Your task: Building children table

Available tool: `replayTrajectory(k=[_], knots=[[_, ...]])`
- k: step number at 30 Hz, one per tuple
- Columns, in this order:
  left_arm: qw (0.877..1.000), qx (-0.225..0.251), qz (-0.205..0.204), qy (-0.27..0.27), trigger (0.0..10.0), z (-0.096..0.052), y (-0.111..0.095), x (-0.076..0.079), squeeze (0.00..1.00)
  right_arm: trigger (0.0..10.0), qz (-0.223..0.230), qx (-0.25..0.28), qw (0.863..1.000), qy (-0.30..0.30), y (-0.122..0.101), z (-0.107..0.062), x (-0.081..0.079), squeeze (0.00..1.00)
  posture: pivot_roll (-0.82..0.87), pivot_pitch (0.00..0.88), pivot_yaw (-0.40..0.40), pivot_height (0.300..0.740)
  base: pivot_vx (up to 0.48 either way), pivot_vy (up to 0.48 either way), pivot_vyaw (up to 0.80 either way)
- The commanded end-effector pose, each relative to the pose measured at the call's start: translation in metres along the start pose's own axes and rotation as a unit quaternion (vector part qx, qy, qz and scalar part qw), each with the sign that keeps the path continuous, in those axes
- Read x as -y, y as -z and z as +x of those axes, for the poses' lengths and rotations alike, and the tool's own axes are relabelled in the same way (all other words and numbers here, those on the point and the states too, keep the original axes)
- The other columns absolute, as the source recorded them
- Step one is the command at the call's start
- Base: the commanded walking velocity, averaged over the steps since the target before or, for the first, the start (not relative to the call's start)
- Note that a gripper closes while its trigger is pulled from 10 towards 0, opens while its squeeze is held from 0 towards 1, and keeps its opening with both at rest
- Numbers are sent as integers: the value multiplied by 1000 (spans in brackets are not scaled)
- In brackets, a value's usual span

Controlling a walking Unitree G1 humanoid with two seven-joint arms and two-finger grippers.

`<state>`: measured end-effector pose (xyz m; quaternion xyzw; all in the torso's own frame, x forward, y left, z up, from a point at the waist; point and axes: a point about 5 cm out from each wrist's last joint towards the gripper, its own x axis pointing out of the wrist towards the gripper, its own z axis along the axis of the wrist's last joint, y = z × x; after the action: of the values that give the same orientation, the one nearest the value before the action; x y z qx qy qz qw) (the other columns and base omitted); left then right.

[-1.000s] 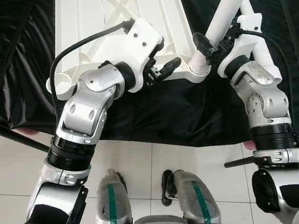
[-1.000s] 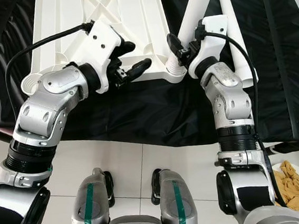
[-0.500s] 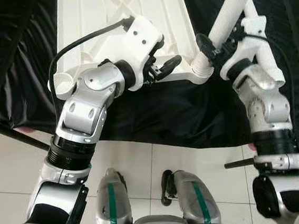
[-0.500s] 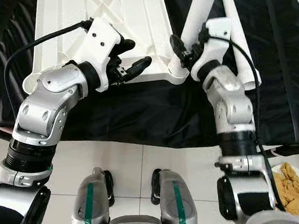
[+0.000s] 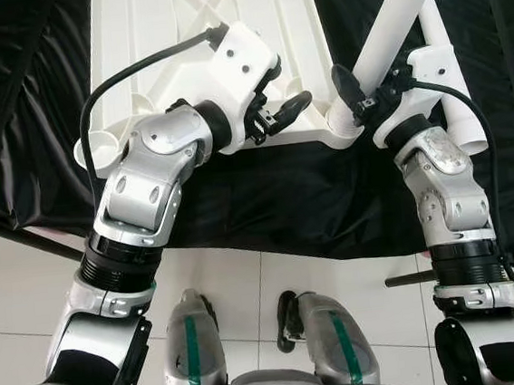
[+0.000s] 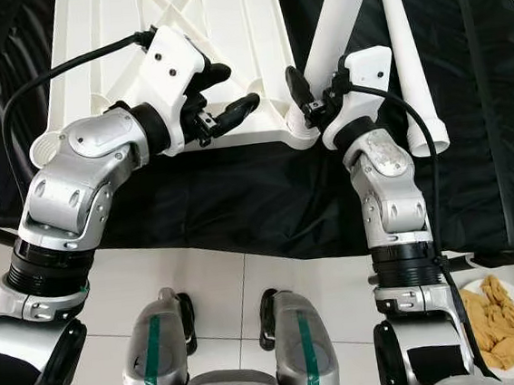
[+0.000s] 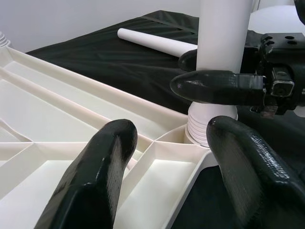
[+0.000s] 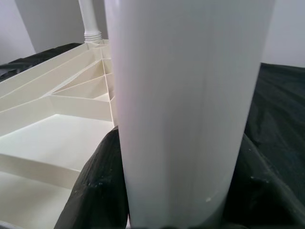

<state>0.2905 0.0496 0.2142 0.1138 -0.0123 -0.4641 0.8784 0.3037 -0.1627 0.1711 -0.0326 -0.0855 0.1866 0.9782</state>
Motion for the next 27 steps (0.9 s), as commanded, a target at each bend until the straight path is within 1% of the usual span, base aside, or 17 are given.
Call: replayTrajectory(k=[1,3,8,12,14,18,20,23,25,27], knots=[[1000,3,3,-18,10000,0,-3,-2,0,10000,-34,-31,998,-36,13,-4,-9,0,88,85,-43,740,0,0,0],[1000,3,4,-21,10000,-1,-4,-3,0,10000,-45,-28,998,-47,14,-3,-12,0,91,87,-43,740,0,0,0],[1000,3,5,-24,10000,-1,-4,-4,0,10000,-50,-27,997,-55,14,-3,-15,0,95,90,-45,740,0,0,0],[1000,3,5,-27,10000,-3,-5,-4,0,10000,-57,-29,996,-69,17,-7,-19,0,95,95,-44,740,0,0,0],[1000,4,5,-27,10000,-3,-5,-4,0,10000,-54,-33,996,-67,19,-8,-19,0,93,96,-43,740,0,0,0],[1000,4,5,-27,10000,-3,-5,-5,0,10000,-34,-45,997,-44,25,-9,-13,0,90,98,-39,740,0,0,0],[1000,4,6,-26,10000,-3,-6,-5,0,10000,-33,-48,997,-41,26,-10,-11,0,90,98,-39,740,0,0,0],[1000,4,6,-26,10000,-3,-6,-5,0,10000,-41,-48,997,-40,28,-12,-10,0,90,98,-37,740,0,0,0],[1000,4,7,-26,10000,-4,-6,-6,0,10000,-71,-45,995,-47,27,-13,-10,0,89,99,-36,740,0,0,0],[1000,4,7,-26,10000,-4,-6,-6,0,10000,-76,-44,995,-47,27,-14,-10,0,88,102,-33,740,0,0,0]])
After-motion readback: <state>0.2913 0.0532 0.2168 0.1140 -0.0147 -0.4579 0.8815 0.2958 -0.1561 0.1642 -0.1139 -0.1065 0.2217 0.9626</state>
